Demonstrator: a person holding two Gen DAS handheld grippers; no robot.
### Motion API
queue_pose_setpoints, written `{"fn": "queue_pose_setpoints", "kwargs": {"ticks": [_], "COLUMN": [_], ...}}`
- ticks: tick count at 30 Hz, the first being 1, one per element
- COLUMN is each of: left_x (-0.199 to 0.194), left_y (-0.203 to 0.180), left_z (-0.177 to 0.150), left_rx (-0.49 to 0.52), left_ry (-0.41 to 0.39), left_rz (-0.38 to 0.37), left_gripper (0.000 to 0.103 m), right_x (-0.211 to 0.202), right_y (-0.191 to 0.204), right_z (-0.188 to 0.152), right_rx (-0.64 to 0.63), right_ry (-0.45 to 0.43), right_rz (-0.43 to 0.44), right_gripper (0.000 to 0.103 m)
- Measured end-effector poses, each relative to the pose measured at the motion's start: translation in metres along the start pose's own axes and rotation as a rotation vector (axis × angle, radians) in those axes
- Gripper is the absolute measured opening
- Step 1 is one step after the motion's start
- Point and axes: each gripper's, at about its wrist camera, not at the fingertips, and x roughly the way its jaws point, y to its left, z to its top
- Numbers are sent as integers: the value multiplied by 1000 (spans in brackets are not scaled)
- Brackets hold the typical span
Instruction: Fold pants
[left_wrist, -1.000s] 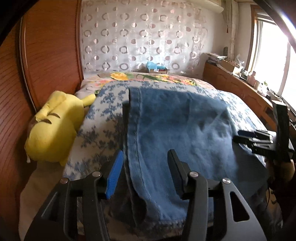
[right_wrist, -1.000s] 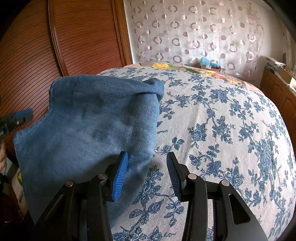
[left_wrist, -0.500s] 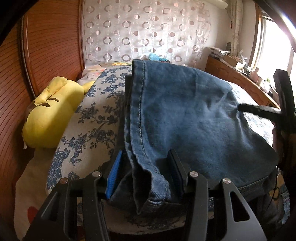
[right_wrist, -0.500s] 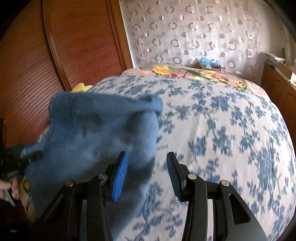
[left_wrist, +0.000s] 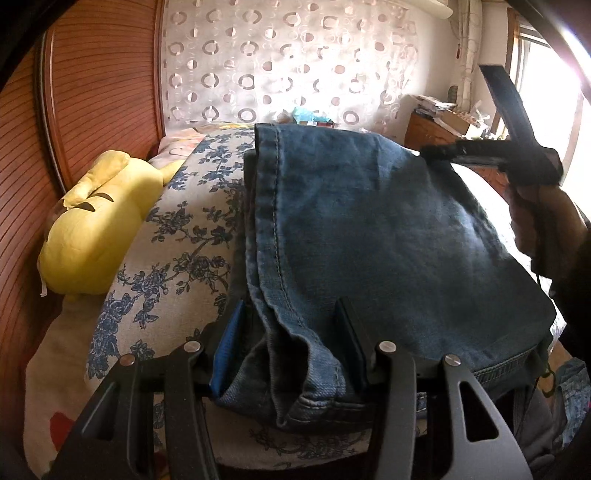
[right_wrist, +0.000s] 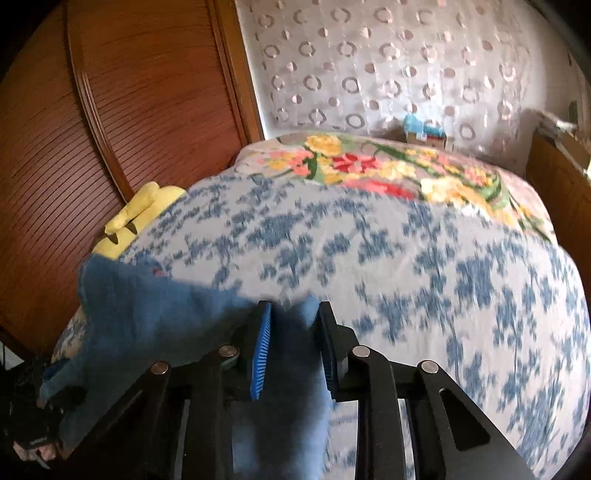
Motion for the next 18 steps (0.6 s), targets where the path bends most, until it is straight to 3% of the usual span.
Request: {"fn": "queue_pose_setpoints", "kwargs": {"ticks": [1,2,9,14,16,18], "left_x": [0,0,0,-7,-15,-25], "left_y": [0,1,2,1,-1,-5], "left_z": [-1,-1,-2,-1,2,4], "left_rx": [-1,-3,-15,-14,-11,-5], "left_ry": [-2,-2,-12,-26,-44,-65], "left_rz": [-3,-5,-8,7,17,19], "left_gripper": [51,51,51,51,51,51], "right_x": [2,3,-18,-62,-77,-88], "right_y": [1,2,-6,-6,-6,-3], "right_z": [2,4,-4,-25,-39,-55], "right_rx": [-2,-4,5,-28,-41,-47], "right_ry": [-11,-20,-26,-51,-53,-49], "right_rz": [-1,-8,-38,-38,-31,-36], "right_gripper": [13,8,8,21,35,40]}}
